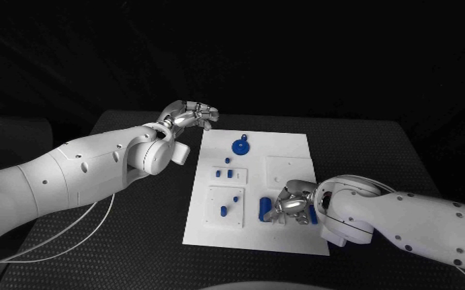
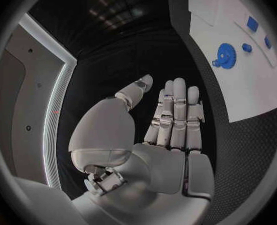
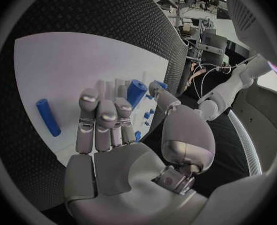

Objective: Assemble the parts on the task board

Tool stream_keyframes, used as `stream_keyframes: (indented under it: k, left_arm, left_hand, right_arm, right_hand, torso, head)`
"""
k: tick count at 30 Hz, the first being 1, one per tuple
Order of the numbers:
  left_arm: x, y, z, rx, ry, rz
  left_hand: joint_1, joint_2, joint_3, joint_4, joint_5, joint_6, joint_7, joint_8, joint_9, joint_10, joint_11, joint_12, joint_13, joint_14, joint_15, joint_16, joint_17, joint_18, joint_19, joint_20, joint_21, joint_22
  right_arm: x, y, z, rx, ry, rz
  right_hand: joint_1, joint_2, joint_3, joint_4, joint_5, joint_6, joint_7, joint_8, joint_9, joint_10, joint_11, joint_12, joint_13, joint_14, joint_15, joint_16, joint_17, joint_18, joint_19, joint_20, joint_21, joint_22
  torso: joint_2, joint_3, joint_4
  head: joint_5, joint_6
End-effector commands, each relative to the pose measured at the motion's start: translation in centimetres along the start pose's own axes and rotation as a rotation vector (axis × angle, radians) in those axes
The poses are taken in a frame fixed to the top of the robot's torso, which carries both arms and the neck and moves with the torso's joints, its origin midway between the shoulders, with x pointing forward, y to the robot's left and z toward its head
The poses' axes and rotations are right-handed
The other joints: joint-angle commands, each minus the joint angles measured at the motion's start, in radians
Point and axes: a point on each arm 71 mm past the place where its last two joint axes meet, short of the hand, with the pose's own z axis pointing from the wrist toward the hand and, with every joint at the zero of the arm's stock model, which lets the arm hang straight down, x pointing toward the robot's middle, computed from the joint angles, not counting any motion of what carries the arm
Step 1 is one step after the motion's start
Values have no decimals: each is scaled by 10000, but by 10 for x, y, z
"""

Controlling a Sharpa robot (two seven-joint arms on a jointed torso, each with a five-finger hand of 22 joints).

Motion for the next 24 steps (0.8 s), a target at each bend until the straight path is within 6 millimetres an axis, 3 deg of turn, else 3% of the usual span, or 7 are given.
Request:
stream_keyframes:
  k: [1, 8, 12, 15, 18, 22, 24]
  left_arm:
    - [2, -1, 0, 69, 119, -80]
    - [2, -1, 0, 68, 122, -81]
    - [2, -1, 0, 72, 134, -85]
    - [2, -1, 0, 71, 125, -81]
    - [2, -1, 0, 70, 120, -80]
    - [2, -1, 0, 67, 121, -80]
    - [2, -1, 0, 66, 126, -82]
  left_hand:
    - [-126, 6, 1, 82, 63, -58, 0, 38, -2, -80, 10, 1, 15, 46, -2, -36, 11, 129, 48, -5, -70, 15]
    - [-120, 6, 5, 80, 65, -57, -1, 39, -2, -81, 9, 2, 15, 45, -2, -39, 15, 130, 48, -5, -73, 19]
    - [-118, 6, 5, 81, 65, -57, -1, 40, -2, -81, 9, 2, 16, 45, -2, -40, 17, 130, 48, -5, -75, 20]
    - [-118, 6, 6, 82, 65, -57, -1, 40, -2, -81, 9, 2, 16, 45, -2, -41, 18, 130, 48, -5, -76, 22]
    - [-120, 7, 6, 84, 65, -57, -1, 40, -2, -81, 9, 2, 16, 46, -2, -42, 20, 130, 49, -5, -77, 23]
    - [-122, 8, 5, 87, 64, -56, -1, 41, -2, -81, 10, 3, 17, 45, -1, -44, 22, 130, 49, -4, -78, 25]
    - [-124, 8, 5, 89, 64, -56, -1, 42, -1, -81, 10, 3, 17, 46, -1, -44, 23, 129, 49, -4, -79, 26]
  right_arm:
    - [5, 4, -1, -523, 493, -340]
    - [4, 3, 0, -418, 406, -366]
    - [1, 1, 1, -279, 155, -486]
    - [1, 0, 1, -236, 199, -484]
    - [2, 1, 2, -211, 259, -477]
    - [1, 1, 3, -143, 188, -509]
    - [0, 1, 3, -161, 46, -502]
  right_hand:
    - [148, 32, -246, -190, 41, 46, 90, -60, 21, -57, 6, -73, 24, 52, -42, -51, 22, 304, -15, -25, -43, 107]
    - [166, 97, -523, -255, 37, 78, 79, -70, 39, -33, -3, -91, 51, 56, -49, -67, 45, 304, -20, -14, -65, 96]
    - [188, 258, -571, -227, 37, 114, 65, -63, 53, 17, -17, -68, 89, 67, -59, -67, 57, 304, -5, -21, -68, 90]
    - [148, 582, -678, -208, 36, 151, 49, -60, 67, 67, -33, -50, 129, 75, -72, -68, 72, 304, 2, -26, -69, 90]
    - [92, 1337, -518, 38, 34, 197, 33, -64, 68, 112, -48, -46, 156, 83, -82, -83, 75, 304, 12, -27, -96, 70]
    - [315, 2009, 172, 187, 35, 253, 11, -90, 49, 166, -70, -46, 195, 87, -97, -99, 88, 304, -19, -38, -126, 69]
    - [407, 2184, 603, 193, 35, 289, 10, -107, 37, 203, -70, -40, 224, 87, -95, -104, 100, 304, -36, -20, -117, 91]
  torso:
    - [7, 6, -2]
    - [7, 5, 1]
    - [3, -3, 4]
    - [4, -5, 6]
    - [6, -4, 11]
    - [5, -5, 13]
    - [4, -6, 9]
  head:
    - [-7, 3]
    - [-22, 15]
    - [-20, 14]
    - [-12, 9]
    - [-9, -4]
    - [-4, -23]
    - [-3, -26]
